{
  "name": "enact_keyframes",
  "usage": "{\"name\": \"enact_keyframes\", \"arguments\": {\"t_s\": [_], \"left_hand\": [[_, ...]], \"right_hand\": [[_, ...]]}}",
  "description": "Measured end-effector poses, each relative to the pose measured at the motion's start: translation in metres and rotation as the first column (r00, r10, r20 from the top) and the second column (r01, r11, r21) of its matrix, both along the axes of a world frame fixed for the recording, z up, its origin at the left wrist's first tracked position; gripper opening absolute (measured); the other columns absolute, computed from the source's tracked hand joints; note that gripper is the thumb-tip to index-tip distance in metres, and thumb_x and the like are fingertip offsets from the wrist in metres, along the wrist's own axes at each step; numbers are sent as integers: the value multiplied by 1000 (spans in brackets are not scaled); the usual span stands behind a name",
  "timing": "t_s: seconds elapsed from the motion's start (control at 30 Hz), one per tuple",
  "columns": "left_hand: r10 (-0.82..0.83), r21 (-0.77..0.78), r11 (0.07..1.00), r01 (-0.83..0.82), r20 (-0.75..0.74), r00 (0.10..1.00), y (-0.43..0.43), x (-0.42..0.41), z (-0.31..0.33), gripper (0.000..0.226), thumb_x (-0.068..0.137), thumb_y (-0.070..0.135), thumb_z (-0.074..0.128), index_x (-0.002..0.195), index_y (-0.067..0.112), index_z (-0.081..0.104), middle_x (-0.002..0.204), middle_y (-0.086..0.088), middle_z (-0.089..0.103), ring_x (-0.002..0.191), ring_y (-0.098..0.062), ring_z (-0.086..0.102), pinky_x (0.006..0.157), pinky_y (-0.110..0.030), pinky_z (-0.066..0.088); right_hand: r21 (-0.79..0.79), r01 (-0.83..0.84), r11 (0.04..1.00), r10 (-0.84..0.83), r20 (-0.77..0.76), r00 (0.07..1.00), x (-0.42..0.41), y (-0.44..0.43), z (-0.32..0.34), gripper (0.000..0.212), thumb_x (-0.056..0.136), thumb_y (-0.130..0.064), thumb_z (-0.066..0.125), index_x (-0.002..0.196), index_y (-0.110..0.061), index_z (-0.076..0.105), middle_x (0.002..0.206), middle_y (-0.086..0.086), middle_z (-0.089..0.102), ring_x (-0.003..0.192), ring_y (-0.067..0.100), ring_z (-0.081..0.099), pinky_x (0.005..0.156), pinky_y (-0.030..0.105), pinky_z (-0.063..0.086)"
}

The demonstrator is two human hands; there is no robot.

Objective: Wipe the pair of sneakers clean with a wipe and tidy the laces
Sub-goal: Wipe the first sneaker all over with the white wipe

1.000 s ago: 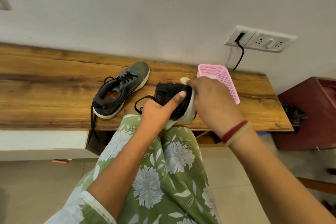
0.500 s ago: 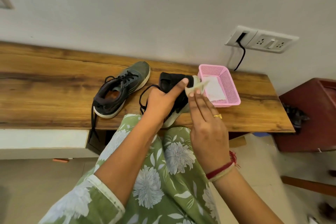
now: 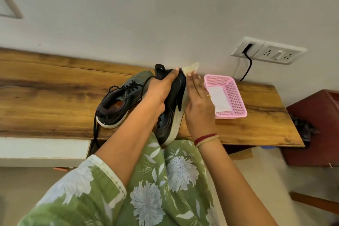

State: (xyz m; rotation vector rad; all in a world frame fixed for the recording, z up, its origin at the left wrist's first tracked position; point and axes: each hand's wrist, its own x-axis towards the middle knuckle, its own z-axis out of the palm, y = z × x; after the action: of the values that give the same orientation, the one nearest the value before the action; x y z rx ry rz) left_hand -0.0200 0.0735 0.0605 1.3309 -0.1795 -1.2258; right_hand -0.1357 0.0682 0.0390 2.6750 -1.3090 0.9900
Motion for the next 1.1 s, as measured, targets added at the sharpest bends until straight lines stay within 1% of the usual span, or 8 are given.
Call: {"name": "enact_keyframes", "arguments": {"t_s": [0.23,0.4,0.5,0.63,0.8,0.9,1.03,1.1], "left_hand": [[62,53,997,-61,-35,997,-8,11,-6,45,80,43,71,108,7,66,94,-9,72,83,-24,69,74,-34,58],[118,100,989,-112,-59,991,-11,25,-6,45,82,46,68,108,9,64,90,-5,71,77,-21,67,59,-28,53],[141,121,983,-134,-46,989,-9,30,-8,45,81,47,68,108,10,63,89,-4,70,76,-21,66,56,-28,50],[138,111,985,-133,-40,990,-13,26,-8,43,82,45,69,105,10,62,89,-5,70,75,-20,66,55,-27,51],[133,81,988,-129,-39,990,-16,26,-10,42,82,41,70,107,7,65,92,-8,72,77,-23,69,64,-29,57],[155,90,984,-151,-29,988,-16,33,-11,40,84,40,68,107,7,63,85,-4,70,70,-18,67,55,-24,54],[150,116,982,-147,-19,989,-15,39,-11,44,85,42,65,114,8,60,85,-2,67,71,-17,64,54,-24,50],[140,115,984,-136,-20,990,-14,40,-12,45,85,43,66,114,9,60,87,-3,69,74,-18,65,56,-26,50]], "right_hand": [[-85,-42,995,39,-32,999,-1,-1,-32,59,76,15,49,133,-1,47,139,16,46,133,22,36,102,23,28],[168,-92,982,122,-178,976,-14,27,-62,49,79,1,38,123,-6,59,124,13,60,114,25,58,86,42,54],[381,-82,921,22,160,987,-19,31,-47,55,83,12,47,132,-12,47,132,3,52,124,16,48,103,41,42],[125,-60,990,-4,460,888,7,-1,7,54,83,9,39,135,-5,45,136,6,49,128,17,44,108,25,35],[99,-134,986,127,78,989,23,-18,-23,64,77,16,49,137,-5,43,143,11,43,134,23,37,104,27,30],[101,-167,981,166,21,986,15,-12,-45,62,73,16,55,132,-3,48,138,14,48,127,28,46,101,21,31],[347,-154,925,198,-95,976,-10,20,-76,61,74,14,53,131,-5,51,136,15,50,114,34,57,90,49,51],[429,-168,887,248,-135,959,-23,29,-79,60,74,11,48,131,-7,51,136,12,50,118,28,56,93,48,50]]}}
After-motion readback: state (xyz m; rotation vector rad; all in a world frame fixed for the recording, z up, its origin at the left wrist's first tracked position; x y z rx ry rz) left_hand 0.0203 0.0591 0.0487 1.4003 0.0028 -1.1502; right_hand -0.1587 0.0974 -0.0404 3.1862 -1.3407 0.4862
